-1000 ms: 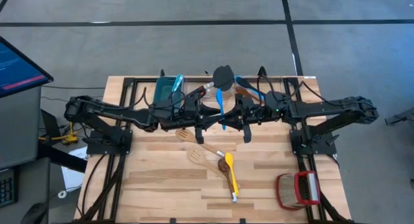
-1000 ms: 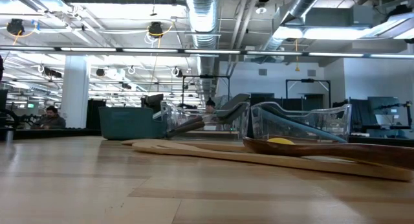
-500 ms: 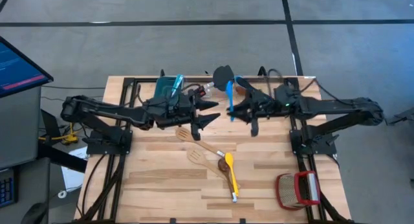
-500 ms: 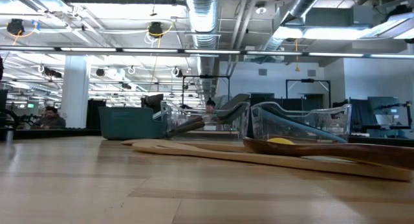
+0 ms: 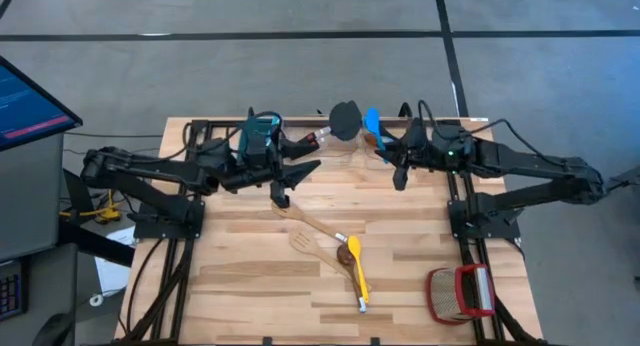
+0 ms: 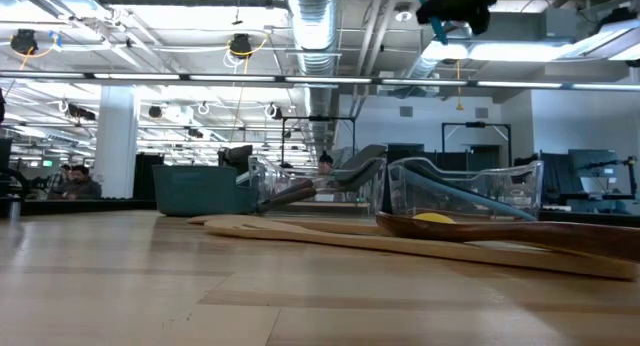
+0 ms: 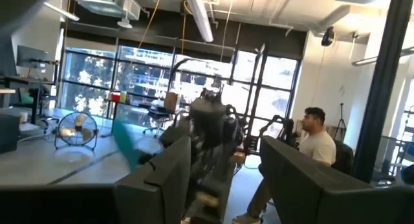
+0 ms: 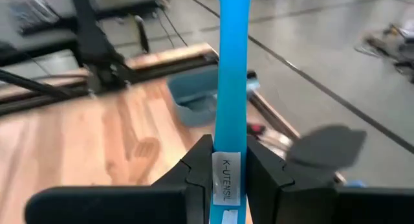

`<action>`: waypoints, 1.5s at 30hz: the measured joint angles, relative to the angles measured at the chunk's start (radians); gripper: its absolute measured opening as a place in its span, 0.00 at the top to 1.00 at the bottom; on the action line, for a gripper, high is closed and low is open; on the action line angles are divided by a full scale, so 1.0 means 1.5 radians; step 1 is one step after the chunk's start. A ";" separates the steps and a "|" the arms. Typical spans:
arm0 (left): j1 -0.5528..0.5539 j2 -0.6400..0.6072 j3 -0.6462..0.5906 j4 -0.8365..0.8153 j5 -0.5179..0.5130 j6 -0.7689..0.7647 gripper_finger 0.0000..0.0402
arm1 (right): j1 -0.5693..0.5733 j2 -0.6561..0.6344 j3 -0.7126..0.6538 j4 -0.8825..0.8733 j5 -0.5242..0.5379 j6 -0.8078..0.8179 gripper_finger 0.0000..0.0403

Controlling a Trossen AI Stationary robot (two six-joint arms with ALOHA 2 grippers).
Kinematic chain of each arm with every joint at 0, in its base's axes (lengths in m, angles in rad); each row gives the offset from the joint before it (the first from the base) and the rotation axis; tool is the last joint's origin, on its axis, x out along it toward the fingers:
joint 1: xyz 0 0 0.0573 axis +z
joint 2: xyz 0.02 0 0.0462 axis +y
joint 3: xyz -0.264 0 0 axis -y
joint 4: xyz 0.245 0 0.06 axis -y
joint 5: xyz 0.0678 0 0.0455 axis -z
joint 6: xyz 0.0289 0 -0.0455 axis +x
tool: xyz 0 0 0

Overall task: Pick & Place Kitchen Items
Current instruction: Put the blue serving spoon into the right transparent bin

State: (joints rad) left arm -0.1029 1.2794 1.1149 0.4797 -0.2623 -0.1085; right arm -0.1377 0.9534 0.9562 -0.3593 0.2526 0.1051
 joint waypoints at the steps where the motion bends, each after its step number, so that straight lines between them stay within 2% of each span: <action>1: -0.002 -0.003 0.000 -0.002 0.000 0.000 0.58 | -0.006 0.000 -0.007 0.001 0.000 0.000 0.87; 8: -0.021 -0.003 0.000 -0.039 0.001 0.000 0.59 | -0.023 -0.104 -0.079 -0.008 0.001 0.048 0.87; 14: -0.020 -0.003 0.000 -0.056 0.002 0.000 0.59 | -0.023 -0.219 -0.138 -0.053 0.049 0.098 0.87; 20: -0.014 -0.003 0.000 -0.056 0.000 0.000 0.60 | -0.037 -0.249 -0.189 -0.097 0.199 0.104 0.87; 22: -0.014 -0.003 0.000 -0.056 0.000 0.000 0.60 | -0.051 -0.248 -0.206 -0.085 0.226 0.106 0.87; 26: -0.014 -0.003 0.000 -0.056 0.000 0.000 0.60 | -0.081 -0.234 -0.249 -0.037 0.250 0.111 0.87; 32: -0.014 -0.003 0.000 -0.056 0.000 -0.001 0.60 | -0.122 -0.164 -0.293 0.065 0.251 0.133 0.87; 45: -0.014 -0.002 0.000 -0.065 0.001 -0.001 0.60 | -0.197 0.066 -0.297 0.246 0.251 0.135 0.87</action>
State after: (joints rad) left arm -0.1242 1.2758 1.1149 0.3824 -0.2615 -0.1093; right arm -0.4338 1.0529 0.5114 0.0093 0.6295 0.3073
